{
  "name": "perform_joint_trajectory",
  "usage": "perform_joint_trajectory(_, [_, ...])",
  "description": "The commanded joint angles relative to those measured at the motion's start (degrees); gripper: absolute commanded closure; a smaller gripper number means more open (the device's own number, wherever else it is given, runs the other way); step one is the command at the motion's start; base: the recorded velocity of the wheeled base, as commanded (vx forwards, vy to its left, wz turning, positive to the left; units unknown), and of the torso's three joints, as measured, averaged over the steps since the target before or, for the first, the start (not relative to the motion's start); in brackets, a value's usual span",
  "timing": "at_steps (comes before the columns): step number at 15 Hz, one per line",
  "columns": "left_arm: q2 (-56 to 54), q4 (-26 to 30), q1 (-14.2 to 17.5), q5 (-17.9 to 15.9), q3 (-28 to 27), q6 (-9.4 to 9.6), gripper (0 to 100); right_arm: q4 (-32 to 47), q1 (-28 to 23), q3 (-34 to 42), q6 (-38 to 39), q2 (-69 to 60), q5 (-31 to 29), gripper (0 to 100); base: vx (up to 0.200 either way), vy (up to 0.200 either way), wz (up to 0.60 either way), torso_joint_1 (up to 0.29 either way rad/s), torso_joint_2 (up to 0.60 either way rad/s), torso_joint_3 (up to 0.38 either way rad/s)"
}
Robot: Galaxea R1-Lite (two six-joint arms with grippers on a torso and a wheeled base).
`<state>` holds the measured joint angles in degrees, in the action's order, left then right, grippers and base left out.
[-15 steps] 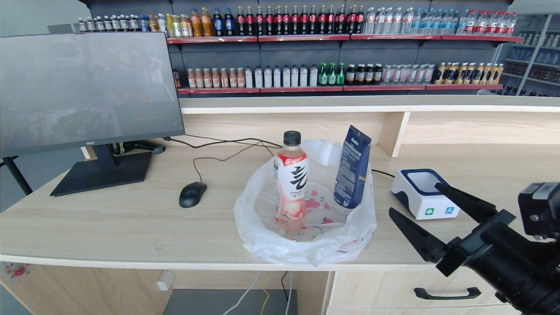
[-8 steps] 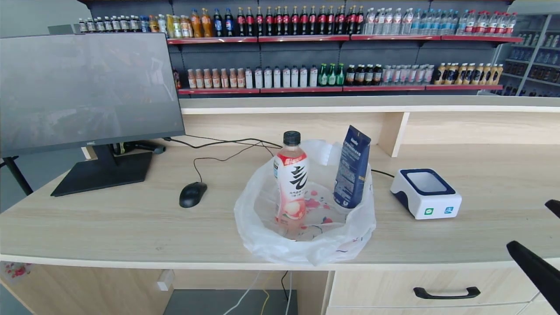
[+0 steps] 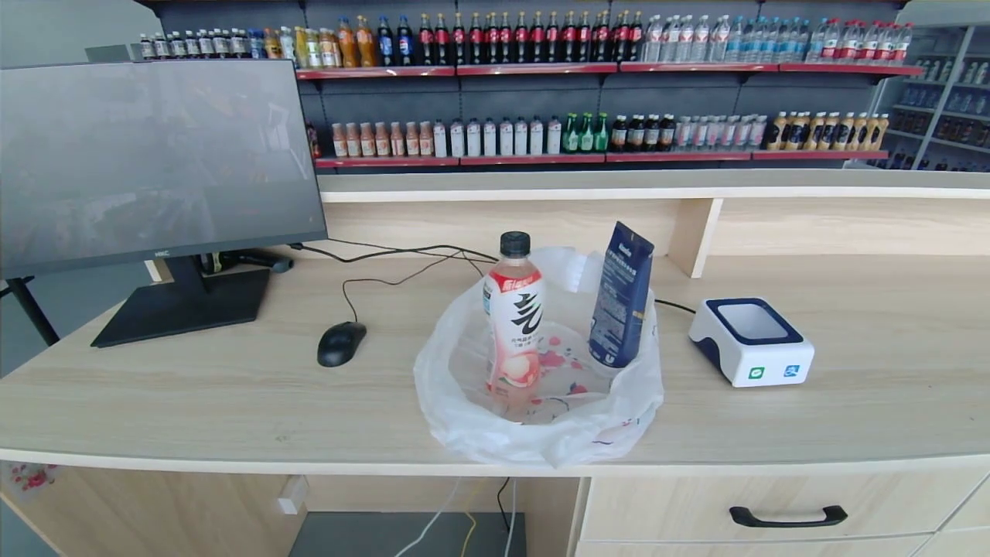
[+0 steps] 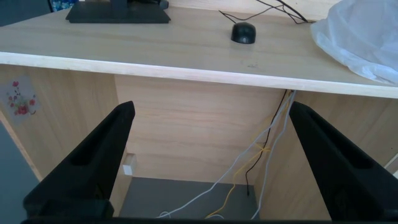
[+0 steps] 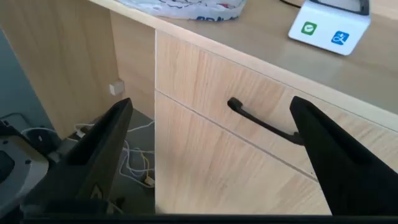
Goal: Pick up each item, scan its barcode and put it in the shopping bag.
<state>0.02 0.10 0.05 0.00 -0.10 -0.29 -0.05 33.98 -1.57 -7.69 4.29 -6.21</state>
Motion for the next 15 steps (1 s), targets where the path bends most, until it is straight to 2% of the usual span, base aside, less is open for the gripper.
perform_joint_trajectory(1, [0.0, 0.0, 0.0, 0.0, 0.0, 0.12, 0, 0.3, -7.2, -0.4, 0.7, -3.1, -0.8, 0, 0.0, 0.0, 0.0, 0.0, 0.0, 0.0])
perform_joint_trajectory(2, [0.0, 0.0, 0.0, 0.0, 0.0, 0.12, 0, 0.3, -11.7, -0.4, 0.7, -1.8, -0.9, 0, 0.0, 0.0, 0.0, 0.0, 0.0, 0.0])
perform_joint_trajectory(3, [0.0, 0.0, 0.0, 0.0, 0.0, 0.03, 0, 0.5, -18.8, -0.4, 2.9, -0.5, -1.2, 0, 0.0, 0.0, 0.0, 0.0, 0.0, 0.0])
perform_joint_trajectory(5, [0.0, 0.0, 0.0, 0.0, 0.0, -0.15, 0, 1.0, -20.0, -0.4, 6.0, 1.1, -4.7, 0, 0.0, 0.0, 0.0, 0.0, 0.0, 0.0])
perform_joint_trajectory(6, [0.0, 0.0, 0.0, 0.0, 0.0, -0.23, 0, 1.0, -23.4, -0.4, 5.8, 1.7, -6.3, 0, 0.0, 0.0, 0.0, 0.0, 0.0, 0.0])
perform_joint_trajectory(10, [0.0, 0.0, 0.0, 0.0, 0.0, -0.06, 0, 0.9, -29.8, -0.4, 5.8, 1.2, -6.4, 0, 0.0, 0.0, 0.0, 0.0, 0.0, 0.0])
perform_joint_trajectory(15, [0.0, 0.0, 0.0, 0.0, 0.0, -0.15, 0, 0.0, -32.1, 0.2, 6.8, 1.3, -6.7, 0, 0.0, 0.0, 0.0, 0.0, 0.0, 0.0])
